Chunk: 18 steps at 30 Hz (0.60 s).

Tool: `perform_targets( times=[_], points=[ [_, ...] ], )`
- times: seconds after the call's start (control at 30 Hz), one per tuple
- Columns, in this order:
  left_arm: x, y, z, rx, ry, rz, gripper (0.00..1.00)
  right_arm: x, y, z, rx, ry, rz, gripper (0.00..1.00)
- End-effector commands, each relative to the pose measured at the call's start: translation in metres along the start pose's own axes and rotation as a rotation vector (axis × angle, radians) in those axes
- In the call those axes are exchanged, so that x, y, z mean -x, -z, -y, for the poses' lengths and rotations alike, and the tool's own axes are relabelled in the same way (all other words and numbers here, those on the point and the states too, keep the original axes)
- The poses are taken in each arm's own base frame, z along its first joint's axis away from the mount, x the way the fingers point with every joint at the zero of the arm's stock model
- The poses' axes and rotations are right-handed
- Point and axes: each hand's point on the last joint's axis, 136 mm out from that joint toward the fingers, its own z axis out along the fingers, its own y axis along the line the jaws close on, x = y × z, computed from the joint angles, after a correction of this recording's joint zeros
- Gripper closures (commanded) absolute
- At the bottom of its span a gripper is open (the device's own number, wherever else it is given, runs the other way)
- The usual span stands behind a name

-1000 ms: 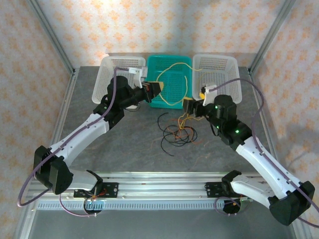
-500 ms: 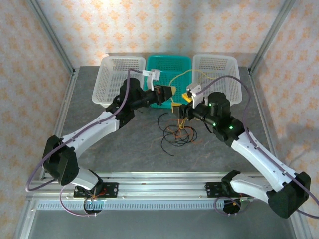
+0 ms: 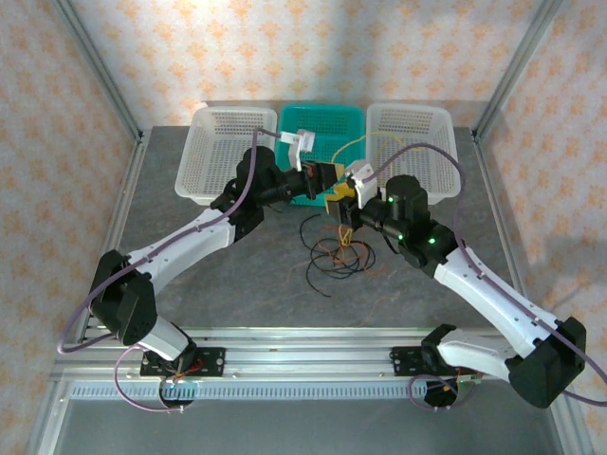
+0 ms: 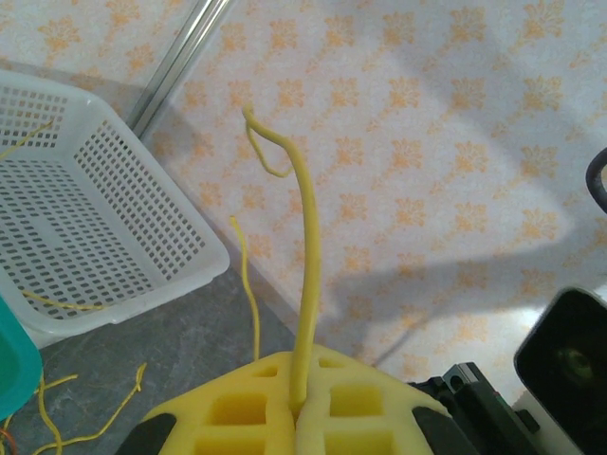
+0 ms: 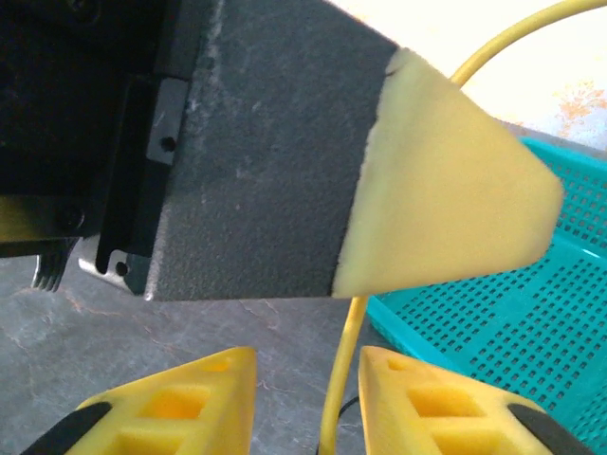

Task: Untangle the cables

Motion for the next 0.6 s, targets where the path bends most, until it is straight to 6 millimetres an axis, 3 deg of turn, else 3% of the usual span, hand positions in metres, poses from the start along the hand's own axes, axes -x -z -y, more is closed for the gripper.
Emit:
perform_targets(
  times=[0.0,0.37,0.5,0.57],
  points=[
    [0.016,-0.008,0.012,-0.036,-0.007,0.032,1.00,0.028,0.005,-0.005,0.003,0.024,0.073,0.73],
    [0.024,-0.025,0.012,-0.061,0.025,0.031,1.00,0.031,0.011,-0.007,-0.001,0.017,0.083,1.00],
    [0.024,-0.026,0.011,-0.059,0.019,0.031,1.00,0.030,0.010,-0.005,-0.010,0.020,0.080,1.00],
    [0.027,-0.024,0.014,-0.060,0.015,0.043,0.92,0.028,0.009,-0.004,-0.015,0.010,0.072,1.00]
  ],
)
